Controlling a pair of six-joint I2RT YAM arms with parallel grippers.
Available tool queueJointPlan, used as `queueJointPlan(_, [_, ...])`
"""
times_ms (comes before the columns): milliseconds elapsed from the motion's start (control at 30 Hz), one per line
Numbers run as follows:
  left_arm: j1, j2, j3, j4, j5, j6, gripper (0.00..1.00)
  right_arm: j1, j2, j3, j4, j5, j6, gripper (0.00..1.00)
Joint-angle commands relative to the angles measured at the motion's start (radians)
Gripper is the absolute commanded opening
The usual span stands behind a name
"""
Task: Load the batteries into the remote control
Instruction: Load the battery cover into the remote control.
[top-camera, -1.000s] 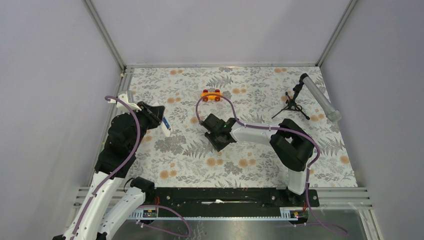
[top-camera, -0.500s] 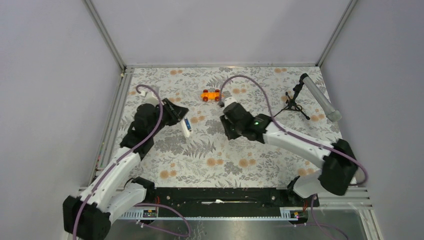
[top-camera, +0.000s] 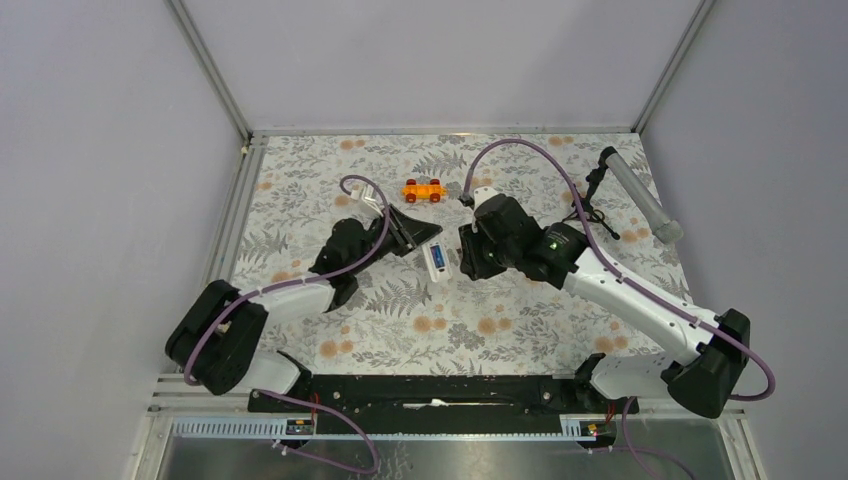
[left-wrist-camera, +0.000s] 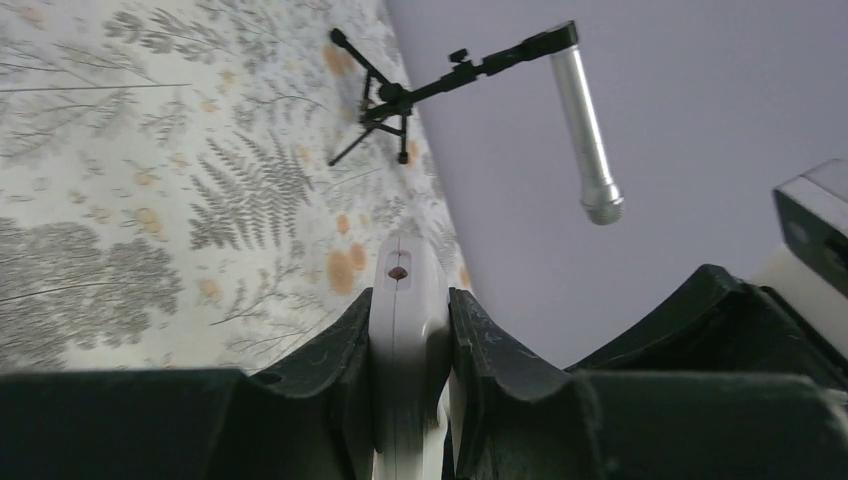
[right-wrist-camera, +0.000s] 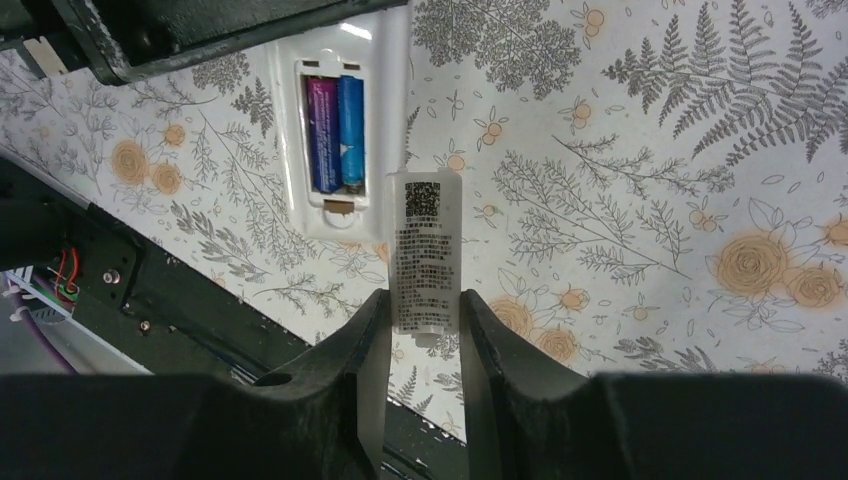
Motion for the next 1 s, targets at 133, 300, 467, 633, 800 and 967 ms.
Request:
queueJointPlan(133, [-0.071,0.129,0.018,0.394,-0.022,-0.152,0.0,-0.004,0.001,0.066,-0.043,-0.036,0.093,0.25])
queueJointPlan(300, [-0.074,0.171,0.011,0.455,-0.032,-0.194,0.0,-0.004,0.013,0.075,-0.038,-0.061,0.102,0.25])
queueJointPlan(467, [-0.083,0.179,0.01,0.453,-0.056,-0.202,0.0,-0.004,0.042,0.1,-0.066,-0.04,0.095,0.25])
queueJointPlan(633, [-0.097,0.174,0.01,0.423,-0.079,-0.192,0.0,-0.004,0.063,0.113,-0.062,-0.007,0.095,0.25])
queueJointPlan(800, [-0.104,0.173,0.014,0.397,-0.087,-0.185,0.0,-0.004,0.079,0.122,-0.054,0.004,0.086,0.26])
queueJointPlan(967, [-0.11,0.164,0.012,0.38,-0.1,-0.181,0.0,-0.004,0.1,0.133,-0.063,0.022,0.077,0.26])
